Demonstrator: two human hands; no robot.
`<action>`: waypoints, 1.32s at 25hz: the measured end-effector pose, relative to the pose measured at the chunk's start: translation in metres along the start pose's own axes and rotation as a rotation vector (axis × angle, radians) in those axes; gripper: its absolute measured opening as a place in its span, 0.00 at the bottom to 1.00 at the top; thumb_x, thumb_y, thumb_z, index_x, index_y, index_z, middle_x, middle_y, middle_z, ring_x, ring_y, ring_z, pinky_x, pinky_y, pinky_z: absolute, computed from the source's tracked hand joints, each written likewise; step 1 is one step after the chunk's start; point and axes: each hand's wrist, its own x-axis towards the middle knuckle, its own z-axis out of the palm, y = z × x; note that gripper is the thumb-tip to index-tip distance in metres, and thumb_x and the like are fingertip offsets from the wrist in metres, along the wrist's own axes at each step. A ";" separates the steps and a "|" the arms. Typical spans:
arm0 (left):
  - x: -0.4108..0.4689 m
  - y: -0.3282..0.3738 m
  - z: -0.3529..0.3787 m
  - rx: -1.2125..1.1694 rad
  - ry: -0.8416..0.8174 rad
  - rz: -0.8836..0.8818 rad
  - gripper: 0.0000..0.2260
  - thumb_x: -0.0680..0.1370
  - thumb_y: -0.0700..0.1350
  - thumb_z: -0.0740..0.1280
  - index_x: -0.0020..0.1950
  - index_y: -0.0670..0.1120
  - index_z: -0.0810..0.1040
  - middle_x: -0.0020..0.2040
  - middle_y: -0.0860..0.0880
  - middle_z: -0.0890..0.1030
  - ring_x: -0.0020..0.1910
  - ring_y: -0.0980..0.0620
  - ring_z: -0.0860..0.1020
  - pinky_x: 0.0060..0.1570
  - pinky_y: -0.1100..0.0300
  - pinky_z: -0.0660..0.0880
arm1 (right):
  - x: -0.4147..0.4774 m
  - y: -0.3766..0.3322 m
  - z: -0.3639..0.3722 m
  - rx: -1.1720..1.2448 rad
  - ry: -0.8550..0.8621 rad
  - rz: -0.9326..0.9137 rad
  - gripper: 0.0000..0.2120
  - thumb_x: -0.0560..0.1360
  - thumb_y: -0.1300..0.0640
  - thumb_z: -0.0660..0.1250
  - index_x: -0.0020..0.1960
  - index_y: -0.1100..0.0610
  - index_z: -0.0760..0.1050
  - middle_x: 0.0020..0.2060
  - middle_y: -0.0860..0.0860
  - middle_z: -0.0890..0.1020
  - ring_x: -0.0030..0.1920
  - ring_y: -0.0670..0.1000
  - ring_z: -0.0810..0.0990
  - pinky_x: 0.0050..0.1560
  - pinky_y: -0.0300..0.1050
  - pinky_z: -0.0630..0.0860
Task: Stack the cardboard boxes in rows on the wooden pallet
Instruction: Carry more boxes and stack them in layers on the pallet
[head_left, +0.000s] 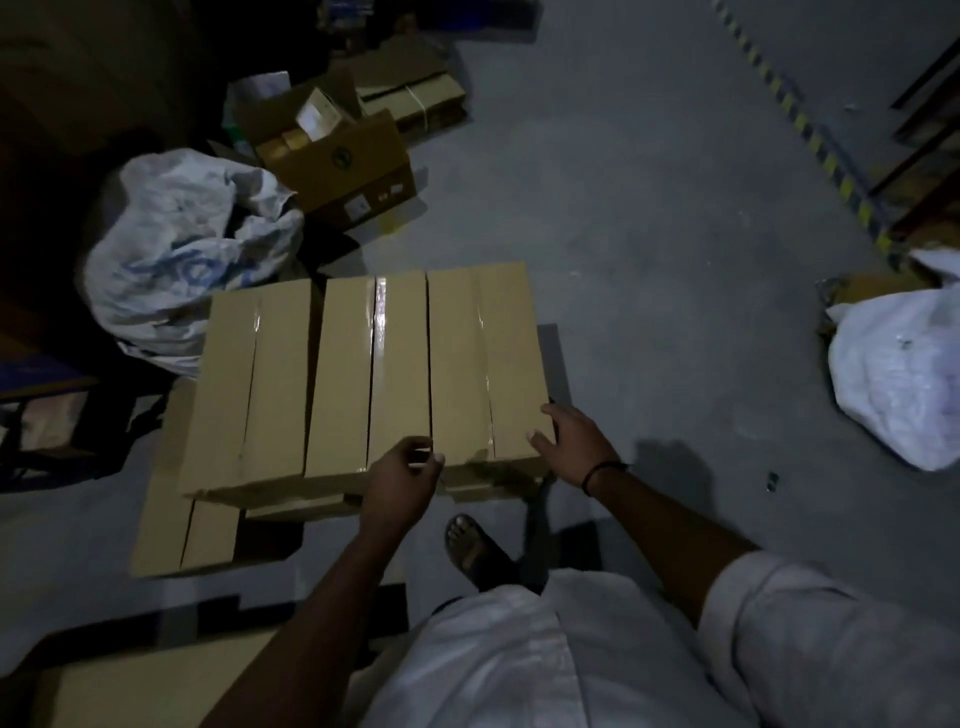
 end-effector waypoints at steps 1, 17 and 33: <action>0.022 0.006 -0.006 0.009 0.013 0.013 0.15 0.79 0.50 0.70 0.64 0.46 0.80 0.54 0.49 0.84 0.45 0.56 0.81 0.48 0.59 0.77 | 0.018 -0.006 -0.003 -0.009 0.004 0.007 0.28 0.81 0.44 0.64 0.77 0.55 0.65 0.74 0.56 0.69 0.73 0.57 0.68 0.72 0.48 0.66; 0.256 0.010 0.031 0.113 -0.031 -0.108 0.11 0.80 0.48 0.68 0.62 0.50 0.80 0.52 0.53 0.85 0.41 0.60 0.81 0.42 0.61 0.76 | 0.237 0.010 0.009 -0.224 0.002 0.082 0.28 0.80 0.47 0.64 0.77 0.57 0.64 0.78 0.57 0.59 0.77 0.61 0.57 0.73 0.59 0.64; 0.350 -0.008 0.121 0.275 -0.181 -0.190 0.32 0.75 0.53 0.74 0.75 0.59 0.63 0.78 0.47 0.56 0.73 0.36 0.62 0.67 0.41 0.69 | 0.310 0.080 0.056 -0.180 0.024 0.185 0.27 0.78 0.58 0.63 0.76 0.62 0.66 0.79 0.60 0.60 0.77 0.65 0.60 0.76 0.57 0.60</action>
